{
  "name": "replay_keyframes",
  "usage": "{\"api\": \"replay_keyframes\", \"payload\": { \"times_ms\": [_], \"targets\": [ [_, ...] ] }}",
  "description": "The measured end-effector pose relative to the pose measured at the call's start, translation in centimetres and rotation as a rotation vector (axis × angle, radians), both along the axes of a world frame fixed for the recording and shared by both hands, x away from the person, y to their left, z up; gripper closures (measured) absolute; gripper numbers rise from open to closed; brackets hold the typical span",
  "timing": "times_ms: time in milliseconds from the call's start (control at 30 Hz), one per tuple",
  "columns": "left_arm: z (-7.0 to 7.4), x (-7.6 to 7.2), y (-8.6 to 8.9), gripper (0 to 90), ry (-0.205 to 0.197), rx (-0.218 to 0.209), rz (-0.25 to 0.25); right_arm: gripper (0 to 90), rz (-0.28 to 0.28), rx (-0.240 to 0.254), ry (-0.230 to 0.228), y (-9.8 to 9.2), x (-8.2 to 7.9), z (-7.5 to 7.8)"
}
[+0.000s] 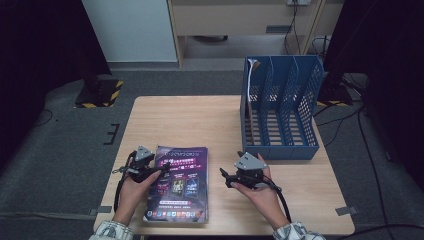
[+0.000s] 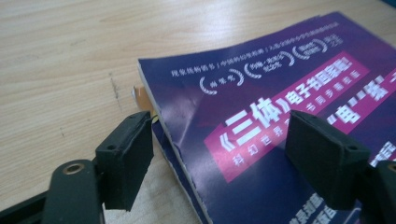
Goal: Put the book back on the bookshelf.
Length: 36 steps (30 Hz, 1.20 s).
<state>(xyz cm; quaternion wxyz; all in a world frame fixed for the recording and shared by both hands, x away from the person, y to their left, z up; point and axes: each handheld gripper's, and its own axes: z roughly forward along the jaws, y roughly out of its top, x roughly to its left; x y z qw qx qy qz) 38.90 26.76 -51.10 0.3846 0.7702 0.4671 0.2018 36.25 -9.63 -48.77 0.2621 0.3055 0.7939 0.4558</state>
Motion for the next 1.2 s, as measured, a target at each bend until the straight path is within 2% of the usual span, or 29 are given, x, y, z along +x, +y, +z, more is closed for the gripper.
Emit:
{"api": "replay_keyframes", "payload": {
  "times_ms": [67,167,500,567,700,867,967,1033,1133,1200],
  "targets": [
    [0.0,0.0,0.1,27.0,0.007,-0.016,-0.009,15.7,0.004,-0.006,0.005,0.2,0.0,-0.1],
    [-0.1,0.0,0.1,27.2,0.009,-0.027,-0.012,15.6,0.008,-0.009,0.007,0.4,0.0,-0.2],
    [0.1,-0.2,0.2,32.0,0.009,-0.015,-0.017,15.2,0.035,-0.021,0.035,1.2,-0.3,-0.9],
    [0.1,-0.2,0.1,32.8,0.005,-0.02,-0.013,10.8,0.043,-0.016,0.045,1.4,-0.3,-1.0],
    [0.2,-0.4,0.1,33.3,0.002,-0.017,-0.015,9.3,0.048,-0.005,0.066,2.1,-0.4,-1.2],
    [0.1,-0.4,0.0,33.5,0.005,-0.023,-0.026,8.5,0.072,-0.028,0.083,2.8,-0.4,-1.7],
    [0.2,-0.4,-0.3,34.2,0.003,-0.016,-0.037,8.5,0.091,-0.035,0.094,3.0,-0.3,-1.8],
    [0.2,-0.4,-0.8,33.9,0.002,0.005,-0.045,8.5,0.097,-0.033,0.105,3.0,-0.3,-1.9],
    [0.2,-0.4,-1.1,33.7,0.0,0.007,-0.051,9.0,0.099,-0.019,0.119,2.8,-0.3,-2.0],
    [0.2,-0.5,-1.6,34.0,-0.004,0.02,-0.079,9.0,0.103,-0.013,0.125,2.7,-0.3,-2.0]
  ]
}}
